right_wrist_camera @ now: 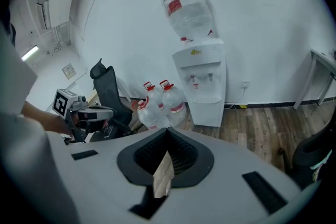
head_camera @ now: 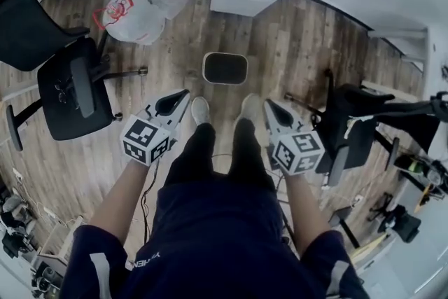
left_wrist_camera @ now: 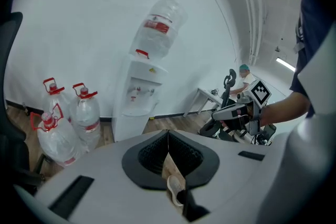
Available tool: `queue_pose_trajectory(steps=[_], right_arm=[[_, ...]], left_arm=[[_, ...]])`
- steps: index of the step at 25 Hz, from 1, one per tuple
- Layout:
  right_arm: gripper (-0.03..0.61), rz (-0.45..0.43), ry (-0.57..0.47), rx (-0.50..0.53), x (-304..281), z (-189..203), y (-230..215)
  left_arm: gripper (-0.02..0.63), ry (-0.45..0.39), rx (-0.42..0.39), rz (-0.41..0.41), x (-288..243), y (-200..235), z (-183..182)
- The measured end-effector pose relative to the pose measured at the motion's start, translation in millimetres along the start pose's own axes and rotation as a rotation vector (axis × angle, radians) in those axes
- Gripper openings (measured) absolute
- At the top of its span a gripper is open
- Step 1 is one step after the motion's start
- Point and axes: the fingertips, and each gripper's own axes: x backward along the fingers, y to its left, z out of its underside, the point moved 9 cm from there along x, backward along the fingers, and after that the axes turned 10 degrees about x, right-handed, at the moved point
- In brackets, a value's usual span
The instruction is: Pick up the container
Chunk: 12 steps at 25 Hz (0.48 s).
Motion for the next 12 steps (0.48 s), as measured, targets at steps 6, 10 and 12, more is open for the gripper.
queue_pose_trajectory(steps=[6, 10, 12], right_arm=[[0.015, -0.042, 0.135, -0.015, -77, 39, -41], [0.015, -0.037, 0.196, -0.046, -132, 73, -72], [0.015, -0.038, 0.226, -0.066, -158, 93, -85]], left_arm=[[0.025, 0.077, 0.034, -0.042, -66, 42, 30], [0.026, 0.130, 0.057, -0.079, -119, 74, 63], [0.026, 0.159, 0.063, -0.089, -145, 89, 81]])
